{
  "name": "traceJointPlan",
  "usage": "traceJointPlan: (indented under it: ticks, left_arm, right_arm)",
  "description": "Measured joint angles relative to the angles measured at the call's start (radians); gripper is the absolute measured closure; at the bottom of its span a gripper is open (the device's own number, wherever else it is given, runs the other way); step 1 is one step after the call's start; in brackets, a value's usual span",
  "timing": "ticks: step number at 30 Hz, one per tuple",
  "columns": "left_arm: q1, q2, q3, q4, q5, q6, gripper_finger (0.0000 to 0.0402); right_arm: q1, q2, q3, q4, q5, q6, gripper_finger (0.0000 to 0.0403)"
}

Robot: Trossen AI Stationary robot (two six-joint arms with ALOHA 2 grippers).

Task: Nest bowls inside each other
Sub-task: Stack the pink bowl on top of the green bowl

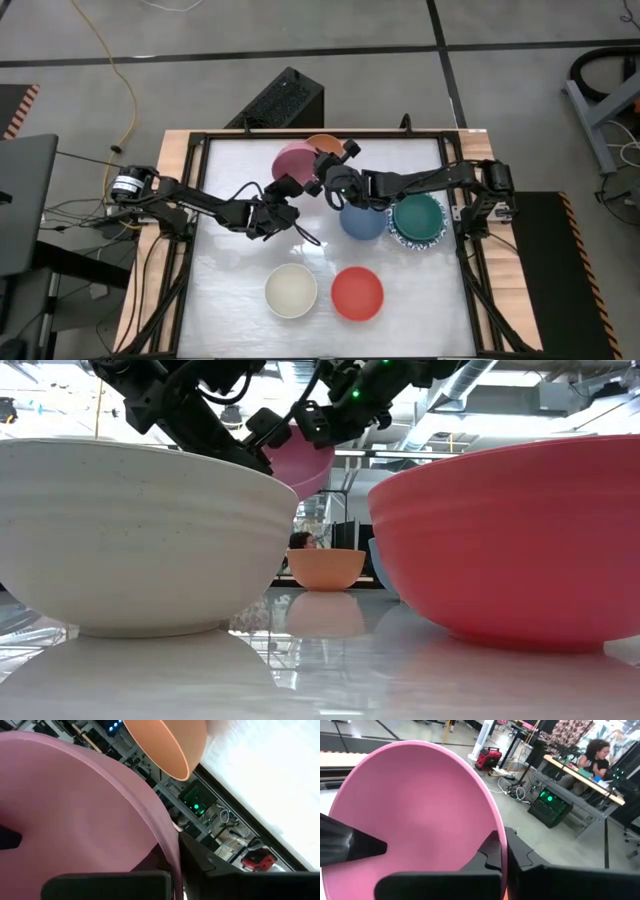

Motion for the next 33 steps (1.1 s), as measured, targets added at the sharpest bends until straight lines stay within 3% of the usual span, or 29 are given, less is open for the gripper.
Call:
traceJointPlan:
  ticks: [5, 20, 30, 33]
  left_arm:
    - [-0.014, 0.000, 0.000, -0.011, 0.009, 0.000, 0.0370]
    - [-0.043, -0.056, -0.001, -0.085, -0.003, -0.041, 0.0209]
    - [-0.099, -0.158, -0.001, -0.154, 0.009, -0.122, 0.0200]
    - [-0.137, -0.223, -0.001, -0.191, 0.053, -0.163, 0.0200]
  right_arm:
    - [0.000, 0.000, 0.000, -0.018, -0.026, 0.018, 0.0394]
    - [0.011, 0.000, -0.001, -0.013, -0.083, 0.017, 0.0394]
    - [0.011, -0.007, -0.001, -0.059, -0.096, 0.045, 0.0394]
    - [0.011, -0.011, 0.001, -0.088, -0.095, 0.072, 0.0394]
